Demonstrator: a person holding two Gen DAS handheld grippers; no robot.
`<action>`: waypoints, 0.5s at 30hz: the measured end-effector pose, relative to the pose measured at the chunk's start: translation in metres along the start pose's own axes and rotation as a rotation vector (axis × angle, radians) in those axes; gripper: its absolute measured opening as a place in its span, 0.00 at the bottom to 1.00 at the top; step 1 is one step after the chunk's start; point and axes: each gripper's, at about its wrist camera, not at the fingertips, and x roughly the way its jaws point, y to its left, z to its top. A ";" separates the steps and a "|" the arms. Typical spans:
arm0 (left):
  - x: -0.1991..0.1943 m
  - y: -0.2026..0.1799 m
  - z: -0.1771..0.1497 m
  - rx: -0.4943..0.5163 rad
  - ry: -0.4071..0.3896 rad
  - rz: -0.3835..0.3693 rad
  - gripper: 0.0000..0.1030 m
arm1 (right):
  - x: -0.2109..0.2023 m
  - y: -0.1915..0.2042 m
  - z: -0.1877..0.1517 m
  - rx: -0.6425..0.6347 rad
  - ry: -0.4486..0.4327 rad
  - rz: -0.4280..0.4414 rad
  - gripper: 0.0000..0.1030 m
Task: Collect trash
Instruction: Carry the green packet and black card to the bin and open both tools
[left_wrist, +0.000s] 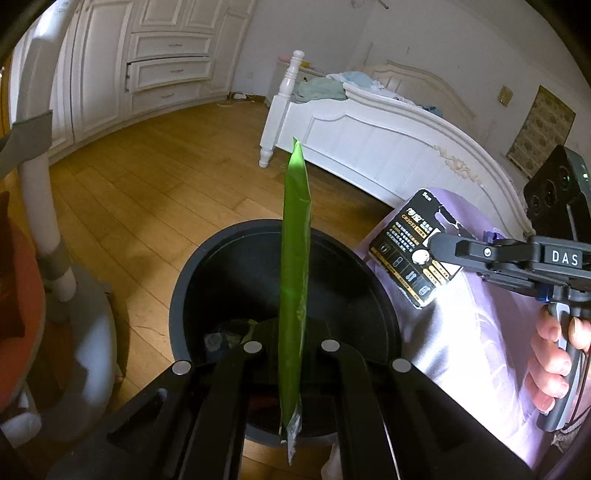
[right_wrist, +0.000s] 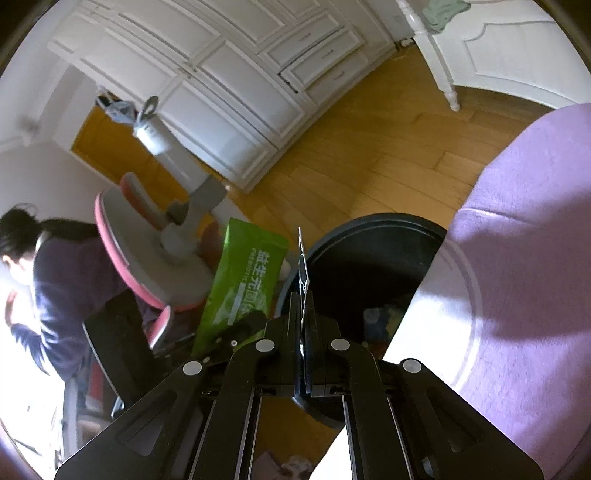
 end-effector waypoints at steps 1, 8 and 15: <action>0.002 -0.001 0.000 0.001 0.000 0.001 0.06 | 0.001 0.002 -0.001 0.003 0.002 -0.001 0.03; 0.005 -0.008 0.006 0.006 0.030 0.043 0.07 | -0.006 -0.007 0.002 0.032 0.006 0.011 0.11; -0.002 -0.015 0.009 0.011 0.023 0.085 0.53 | -0.038 -0.013 -0.003 0.039 -0.107 0.028 0.82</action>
